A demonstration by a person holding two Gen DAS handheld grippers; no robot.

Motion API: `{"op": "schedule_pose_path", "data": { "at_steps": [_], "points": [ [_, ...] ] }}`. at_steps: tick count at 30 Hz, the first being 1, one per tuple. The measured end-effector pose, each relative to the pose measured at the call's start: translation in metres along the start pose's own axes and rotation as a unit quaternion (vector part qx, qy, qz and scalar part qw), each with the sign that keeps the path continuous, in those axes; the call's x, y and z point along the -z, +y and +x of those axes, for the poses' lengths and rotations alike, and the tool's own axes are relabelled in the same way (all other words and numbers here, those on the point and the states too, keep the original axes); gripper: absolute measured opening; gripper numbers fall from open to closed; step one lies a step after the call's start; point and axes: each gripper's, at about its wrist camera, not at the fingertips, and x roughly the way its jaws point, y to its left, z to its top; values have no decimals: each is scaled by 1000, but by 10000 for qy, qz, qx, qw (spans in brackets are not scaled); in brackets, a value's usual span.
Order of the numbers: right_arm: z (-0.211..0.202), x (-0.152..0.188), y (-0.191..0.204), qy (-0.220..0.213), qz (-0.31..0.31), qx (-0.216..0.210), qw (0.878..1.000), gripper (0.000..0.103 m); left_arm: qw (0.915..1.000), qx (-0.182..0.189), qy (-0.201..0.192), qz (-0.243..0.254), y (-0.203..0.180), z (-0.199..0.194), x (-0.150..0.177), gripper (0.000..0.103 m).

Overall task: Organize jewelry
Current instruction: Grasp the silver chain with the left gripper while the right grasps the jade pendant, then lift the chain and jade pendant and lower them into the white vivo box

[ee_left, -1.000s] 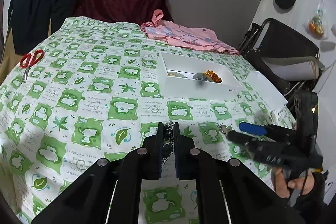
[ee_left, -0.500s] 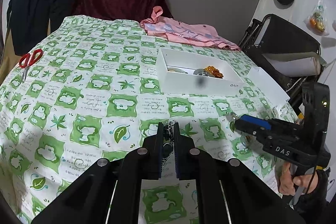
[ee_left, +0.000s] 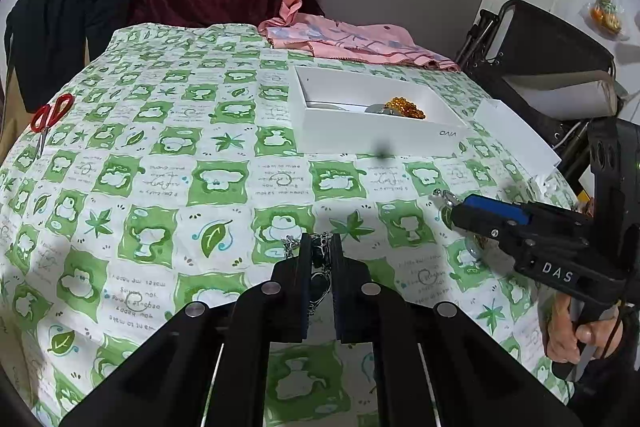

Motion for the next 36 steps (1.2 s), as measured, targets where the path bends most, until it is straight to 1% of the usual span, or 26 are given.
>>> {"op": "schedule_pose_path", "data": {
  "at_steps": [6, 9, 14, 19, 22, 25, 28, 30, 33, 35, 36],
  "points": [
    [-20, 12, -11, -161, 343, -113, 9992, 28, 9999, 92, 3, -88, 1, -5, 4, 9],
    [-26, 25, -10, -97, 388, -175, 9990, 28, 10000, 52, -14, 35, -7, -11, 13, 9],
    [-46, 40, -4, -282, 413, -273, 9984, 28, 9998, 84, 34, 149, -24, -19, 28, 9],
    [-62, 52, -1, -400, 534, -145, 9977, 28, 9997, -32, -2, 228, -43, -31, 39, 9],
    [-76, 55, 5, -498, 552, -109, 9972, 28, 9994, -93, -110, 312, -56, -43, 40, 9],
    [-95, 48, 10, -697, 574, -139, 9958, 28, 9986, -135, -354, 382, -66, -64, 30, 9],
    [-119, 30, 15, -1014, 576, -212, 9929, 28, 9969, -179, -631, 437, -71, -87, 11, 9],
    [-135, 13, 17, -1205, 564, -271, 9907, 28, 9953, -219, -811, 472, -75, -101, -6, 9],
    [-162, -23, 22, -1649, 438, -219, 9851, 29, 9918, -225, -1152, 502, -78, -122, -40, 9],
    [-173, -39, 22, -1838, 406, -208, 9819, 29, 9885, -232, -1398, 529, -81, -134, -66, 9],
    [-178, -51, 21, -1951, 378, -179, 9799, 29, 9876, -235, -1457, 540, -82, -136, -74, 9]
  ]
}}
